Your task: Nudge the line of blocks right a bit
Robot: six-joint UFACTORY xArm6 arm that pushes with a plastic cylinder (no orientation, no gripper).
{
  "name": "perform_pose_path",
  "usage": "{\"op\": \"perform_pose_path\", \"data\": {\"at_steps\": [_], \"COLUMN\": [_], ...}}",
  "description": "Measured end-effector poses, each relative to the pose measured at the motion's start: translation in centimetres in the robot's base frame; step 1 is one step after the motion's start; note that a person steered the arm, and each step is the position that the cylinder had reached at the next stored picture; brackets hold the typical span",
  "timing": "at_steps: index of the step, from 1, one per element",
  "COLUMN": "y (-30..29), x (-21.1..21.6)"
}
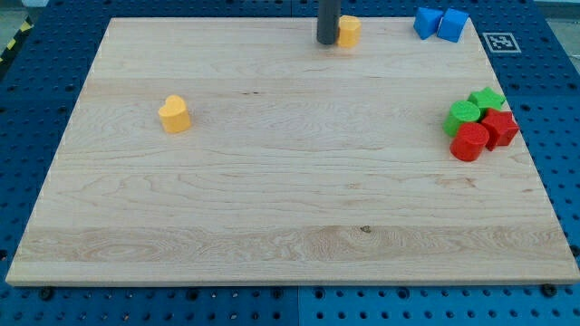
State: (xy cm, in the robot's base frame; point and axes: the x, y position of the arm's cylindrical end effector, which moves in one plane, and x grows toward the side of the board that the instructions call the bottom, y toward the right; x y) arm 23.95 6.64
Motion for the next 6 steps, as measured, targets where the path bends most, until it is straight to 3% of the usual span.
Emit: {"op": "perform_pose_path", "data": {"at_steps": [3,6], "y": [8.3,5.3], "x": [-3.5,-4.8]}}
